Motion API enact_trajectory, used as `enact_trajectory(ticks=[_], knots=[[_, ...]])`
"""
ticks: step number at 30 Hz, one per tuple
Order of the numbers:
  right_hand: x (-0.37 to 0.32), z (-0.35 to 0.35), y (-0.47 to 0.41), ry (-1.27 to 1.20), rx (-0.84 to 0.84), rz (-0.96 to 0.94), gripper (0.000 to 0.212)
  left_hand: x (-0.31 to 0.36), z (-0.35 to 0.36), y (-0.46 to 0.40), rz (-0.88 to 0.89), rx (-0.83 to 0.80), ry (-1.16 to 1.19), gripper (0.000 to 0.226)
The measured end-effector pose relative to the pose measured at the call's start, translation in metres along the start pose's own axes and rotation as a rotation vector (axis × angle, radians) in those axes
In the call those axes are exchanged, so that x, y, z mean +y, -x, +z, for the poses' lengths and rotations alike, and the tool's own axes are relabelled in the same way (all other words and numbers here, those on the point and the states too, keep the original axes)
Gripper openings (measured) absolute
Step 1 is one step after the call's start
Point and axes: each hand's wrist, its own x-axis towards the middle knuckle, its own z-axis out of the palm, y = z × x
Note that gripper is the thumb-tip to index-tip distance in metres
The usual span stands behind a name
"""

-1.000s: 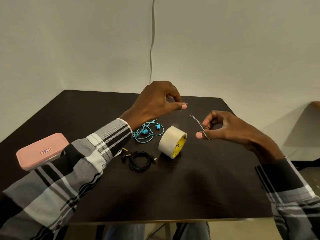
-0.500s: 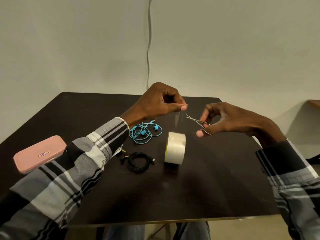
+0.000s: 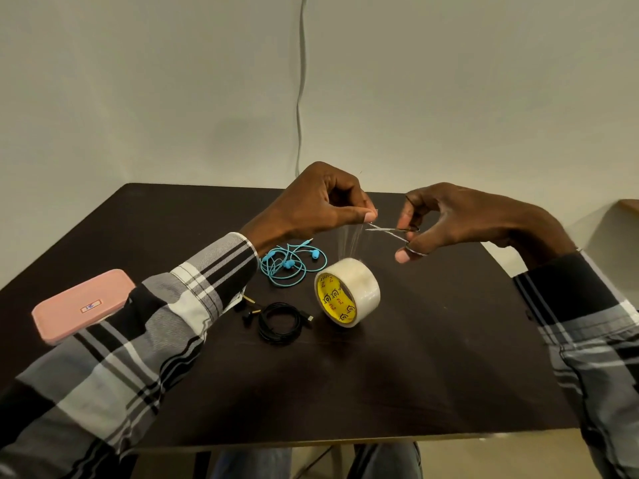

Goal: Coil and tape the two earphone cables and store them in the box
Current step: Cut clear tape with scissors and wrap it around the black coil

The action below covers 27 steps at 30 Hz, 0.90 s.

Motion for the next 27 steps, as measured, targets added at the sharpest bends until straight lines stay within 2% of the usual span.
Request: enact_trajectory(ticks=[4,13,18,27], knots=[[-0.004,-0.003,-0.002,0.001,0.004,-0.03,0.044,0.002,0.0,0.0,0.005,0.004,0.019,0.015],[0.001,-0.003,-0.003,-0.038,0.053,-0.054,0.029,0.0,0.001,0.002,0.006,0.055,0.101,0.014],[0.001,-0.002,0.004,0.012,0.029,-0.063,0.032,-0.003,0.002,0.002,-0.01,0.116,0.166,0.012],[0.0,-0.003,0.008,0.023,-0.002,-0.015,0.034,-0.005,0.007,0.004,-0.032,0.077,0.159,0.014]])
